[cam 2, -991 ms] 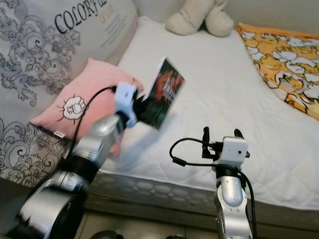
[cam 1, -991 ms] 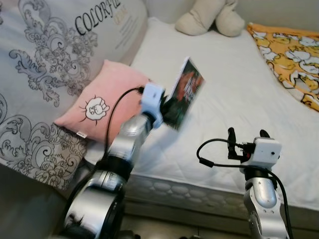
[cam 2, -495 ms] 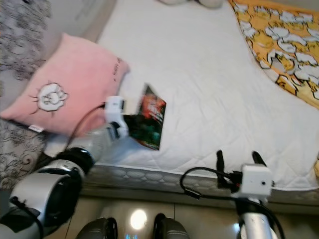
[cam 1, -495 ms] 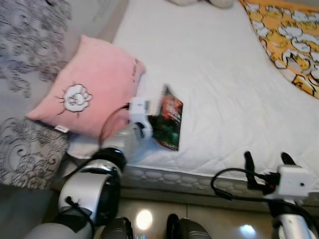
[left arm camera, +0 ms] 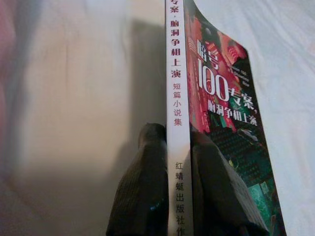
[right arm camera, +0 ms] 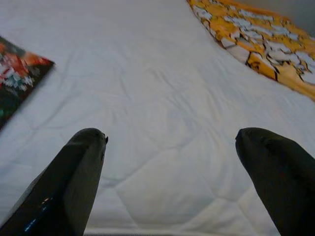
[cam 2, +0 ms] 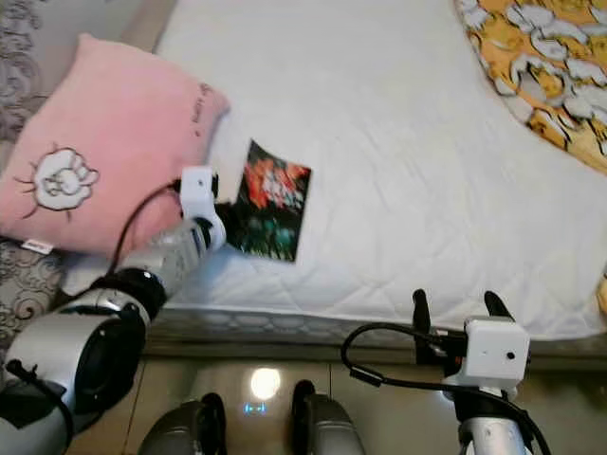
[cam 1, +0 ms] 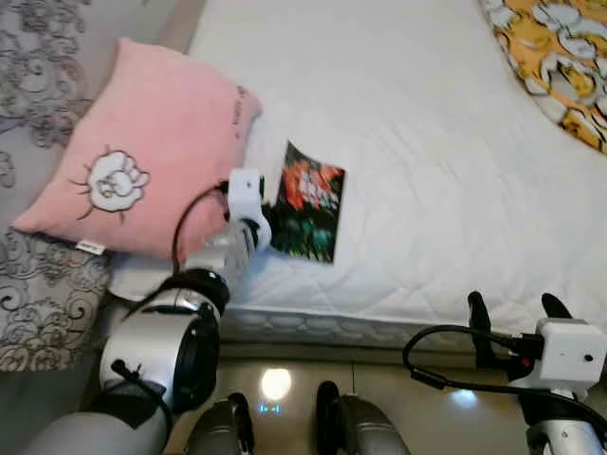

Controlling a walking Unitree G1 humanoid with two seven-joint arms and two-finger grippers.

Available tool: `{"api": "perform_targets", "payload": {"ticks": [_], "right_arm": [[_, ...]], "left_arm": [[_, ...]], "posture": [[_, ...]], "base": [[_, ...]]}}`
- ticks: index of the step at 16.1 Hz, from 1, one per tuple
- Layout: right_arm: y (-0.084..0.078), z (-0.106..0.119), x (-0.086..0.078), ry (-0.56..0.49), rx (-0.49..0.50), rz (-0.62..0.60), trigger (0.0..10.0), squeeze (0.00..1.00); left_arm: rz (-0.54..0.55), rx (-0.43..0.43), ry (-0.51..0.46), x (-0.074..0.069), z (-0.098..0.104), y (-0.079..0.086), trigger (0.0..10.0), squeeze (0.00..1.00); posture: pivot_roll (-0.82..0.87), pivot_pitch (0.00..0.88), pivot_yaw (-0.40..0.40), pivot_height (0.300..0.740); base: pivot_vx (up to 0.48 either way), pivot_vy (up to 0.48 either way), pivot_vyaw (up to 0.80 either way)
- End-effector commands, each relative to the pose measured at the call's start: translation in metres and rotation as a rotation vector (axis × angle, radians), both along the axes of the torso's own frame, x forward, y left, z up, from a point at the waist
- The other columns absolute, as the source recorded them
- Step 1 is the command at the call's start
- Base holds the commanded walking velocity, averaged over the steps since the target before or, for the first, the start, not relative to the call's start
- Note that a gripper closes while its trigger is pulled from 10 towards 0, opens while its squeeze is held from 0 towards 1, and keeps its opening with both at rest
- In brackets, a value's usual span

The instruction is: Clean up the room

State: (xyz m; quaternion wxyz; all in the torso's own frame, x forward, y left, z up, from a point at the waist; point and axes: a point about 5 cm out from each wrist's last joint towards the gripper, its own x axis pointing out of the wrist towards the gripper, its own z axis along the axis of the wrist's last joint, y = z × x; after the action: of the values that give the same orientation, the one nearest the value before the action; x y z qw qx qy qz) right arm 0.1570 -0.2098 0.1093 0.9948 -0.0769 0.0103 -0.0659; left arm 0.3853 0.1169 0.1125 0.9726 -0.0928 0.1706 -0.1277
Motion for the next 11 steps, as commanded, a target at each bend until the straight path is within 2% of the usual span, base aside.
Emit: {"api": "perform_targets", "payload": {"ticks": [1,3,5,6,8,11], "right_arm": [[-0.002,0.001,-0.002,0.009,-0.001,-0.015,10.0,0.07],[-0.002,0.0,-0.004,0.015,0.01,-0.014,10.0,0.07],[0.002,-0.003,-0.006,0.026,0.053,0.026,10.0,0.07],[0.009,-0.008,-0.005,0.05,0.09,0.105,10.0,0.07],[0.022,-0.015,-0.002,0.096,0.137,0.228,10.0,0.07],[0.031,-0.021,0.003,0.129,0.162,0.322,10.0,0.07]], "left_arm": [[0.028,0.031,-0.049,0.005,0.011,0.005,10.0,0.0],[0.062,0.038,-0.068,0.007,0.014,0.012,10.0,0.0],[0.115,0.013,-0.034,0.005,0.008,0.02,10.0,0.0],[0.155,-0.016,-0.012,0.004,0.006,0.024,10.0,0.0],[0.19,-0.011,0.006,0.003,0.002,0.027,10.0,0.0],[0.205,-0.009,0.02,0.001,-0.002,0.029,10.0,0.0]], "posture": [[-0.2,0.255,-0.064,0.74],[-0.19,0.253,-0.064,0.74],[-0.18,0.252,-0.066,0.74],[-0.17,0.249,-0.067,0.74],[-0.16,0.247,-0.07,0.74],[-0.14,0.244,-0.082,0.74]], "base": [[0.0,0.0,0.0],[0.0,0.0,0.0],[0.0,0.0,0.0],[0.0,0.0,0.0],[0.0,0.0,0.0],[0.0,0.0,0.0]]}}
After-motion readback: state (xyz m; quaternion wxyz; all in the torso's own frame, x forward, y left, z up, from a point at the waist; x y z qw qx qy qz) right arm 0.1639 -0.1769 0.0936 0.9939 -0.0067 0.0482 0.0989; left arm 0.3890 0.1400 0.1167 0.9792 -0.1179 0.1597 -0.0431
